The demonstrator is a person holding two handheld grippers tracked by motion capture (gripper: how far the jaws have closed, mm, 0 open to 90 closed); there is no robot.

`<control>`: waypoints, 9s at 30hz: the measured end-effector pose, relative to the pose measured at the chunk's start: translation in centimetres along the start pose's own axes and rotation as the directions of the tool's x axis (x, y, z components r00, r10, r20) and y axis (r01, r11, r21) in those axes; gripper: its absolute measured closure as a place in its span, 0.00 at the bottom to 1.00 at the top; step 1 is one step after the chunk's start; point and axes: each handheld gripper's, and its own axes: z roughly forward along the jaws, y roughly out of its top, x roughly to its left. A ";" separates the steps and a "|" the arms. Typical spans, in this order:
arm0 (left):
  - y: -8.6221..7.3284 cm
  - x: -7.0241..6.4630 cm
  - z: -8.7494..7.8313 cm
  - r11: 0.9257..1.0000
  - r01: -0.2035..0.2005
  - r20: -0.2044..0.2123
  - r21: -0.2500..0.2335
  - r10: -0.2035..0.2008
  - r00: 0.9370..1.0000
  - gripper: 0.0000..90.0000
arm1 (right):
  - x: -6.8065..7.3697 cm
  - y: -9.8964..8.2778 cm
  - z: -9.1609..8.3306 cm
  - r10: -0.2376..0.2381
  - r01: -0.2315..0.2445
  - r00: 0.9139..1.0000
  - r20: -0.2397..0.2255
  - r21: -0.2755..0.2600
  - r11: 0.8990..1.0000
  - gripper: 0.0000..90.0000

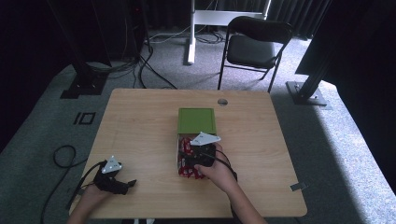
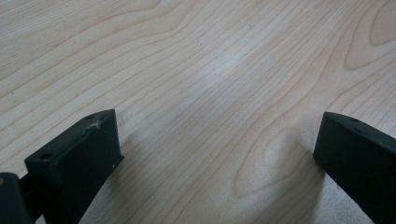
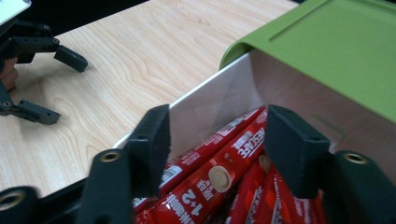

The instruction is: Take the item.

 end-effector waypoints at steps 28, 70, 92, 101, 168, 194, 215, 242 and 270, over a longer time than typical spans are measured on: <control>0.0 0.0 0.0 1.000 -0.005 0.002 -0.001 0.005 1.000 0.02 | 0.0 -1.1 3.1 0.101 -0.109 0.993 0.060 0.138 0.984 0.56; 0.0 0.0 0.0 1.000 -0.002 0.004 0.001 0.002 1.000 0.02 | 0.1 1.2 -2.7 0.165 -0.165 0.986 -0.027 0.001 0.986 0.87; 0.0 0.0 0.0 1.000 -0.004 0.002 0.001 0.004 1.000 0.02 | -0.4 2.8 -6.6 0.126 -0.121 0.992 0.029 -0.133 0.984 0.88; 0.0 0.0 0.0 1.000 -0.004 0.003 0.001 0.004 1.000 0.02 | -2.4 3.1 -7.8 0.167 -0.143 0.980 0.109 -0.199 0.969 0.88; 0.0 0.0 0.0 1.000 -0.004 0.003 0.002 0.004 1.000 0.02 | -10.5 -9.5 0.1 0.502 -0.466 0.782 0.370 -0.188 0.865 0.89; 0.0 0.0 0.0 1.000 -0.004 0.003 0.003 0.004 1.000 0.02 | -10.7 -10.4 1.0 0.533 -0.528 0.758 0.377 -0.125 0.840 0.89; 0.0 0.0 0.0 1.000 0.000 0.003 0.001 0.000 1.000 0.02 | -10.9 -8.8 -0.2 0.470 -0.462 0.817 0.336 -0.109 0.880 0.53; 0.0 0.0 0.0 1.000 -0.002 0.003 0.001 0.002 1.000 0.02 | -13.3 -10.7 -4.8 0.412 -0.390 0.839 0.356 -0.134 0.911 0.28; 0.0 0.0 0.0 1.000 0.001 0.003 0.001 -0.001 1.000 0.02 | -14.2 -16.1 -9.2 0.316 -0.329 0.888 0.335 -0.017 0.944 0.21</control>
